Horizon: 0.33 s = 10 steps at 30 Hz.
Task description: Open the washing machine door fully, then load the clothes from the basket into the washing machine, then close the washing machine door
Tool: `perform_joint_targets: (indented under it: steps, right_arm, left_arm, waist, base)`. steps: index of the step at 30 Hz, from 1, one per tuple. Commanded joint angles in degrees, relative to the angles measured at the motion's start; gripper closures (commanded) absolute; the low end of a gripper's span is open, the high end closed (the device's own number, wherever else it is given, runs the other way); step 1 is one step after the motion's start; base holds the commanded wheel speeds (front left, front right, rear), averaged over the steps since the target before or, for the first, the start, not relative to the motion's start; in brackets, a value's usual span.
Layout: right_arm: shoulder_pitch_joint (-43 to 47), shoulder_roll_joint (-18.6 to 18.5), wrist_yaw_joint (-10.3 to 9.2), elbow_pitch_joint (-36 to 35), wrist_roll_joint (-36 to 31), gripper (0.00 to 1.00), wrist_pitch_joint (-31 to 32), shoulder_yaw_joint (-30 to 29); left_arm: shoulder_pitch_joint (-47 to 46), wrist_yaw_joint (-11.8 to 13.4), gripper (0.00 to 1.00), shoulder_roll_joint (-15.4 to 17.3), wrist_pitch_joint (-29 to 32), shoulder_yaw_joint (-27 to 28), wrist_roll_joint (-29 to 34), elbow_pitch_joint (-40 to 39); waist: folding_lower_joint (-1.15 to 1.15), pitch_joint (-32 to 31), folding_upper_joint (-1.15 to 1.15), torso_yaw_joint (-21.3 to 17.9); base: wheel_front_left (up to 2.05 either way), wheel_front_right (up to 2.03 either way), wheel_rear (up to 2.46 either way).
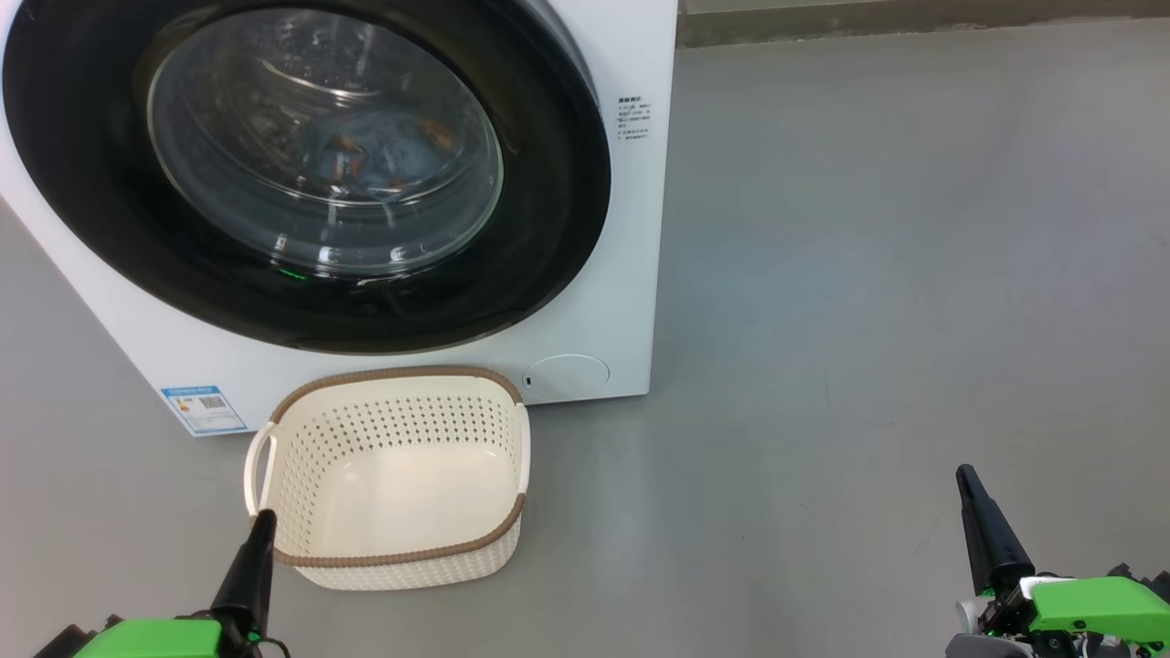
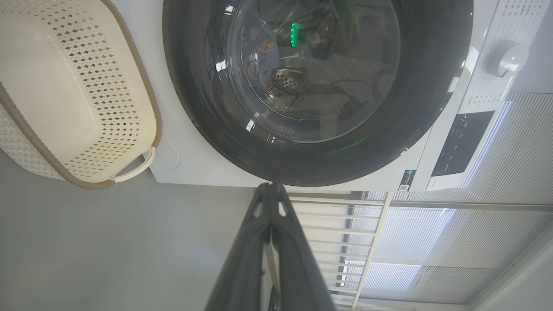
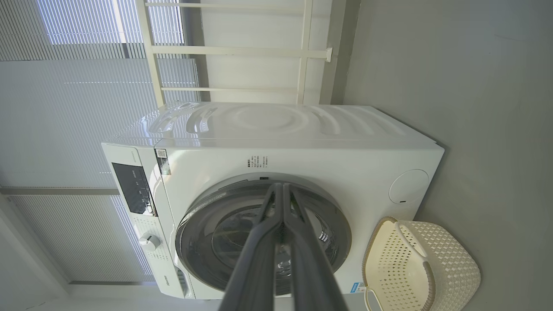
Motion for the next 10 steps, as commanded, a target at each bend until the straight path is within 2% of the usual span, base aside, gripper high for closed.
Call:
perform_joint_targets:
  steps: [1, 10]
  right_arm:
    - [-2.3, -0.2, 0.09, -1.4, 0.2, 1.00, 0.5, 1.2]
    - [-2.3, -0.2, 0.09, -1.4, 0.2, 1.00, 0.5, 1.2]
  left_arm:
    - [-2.4, -0.4, 1.00, 0.9, 0.2, 2.0, -0.2, -1.1]
    - [-2.4, -0.4, 1.00, 0.8, 0.3, 2.1, -0.1, -1.1]
  waist:
    - [0.00, 0.0, 0.00, 0.0]
    - [0.00, 0.0, 0.00, 0.0]
  base:
    - [0.00, 0.00, 0.00]
    - [0.00, 0.00, 0.00]
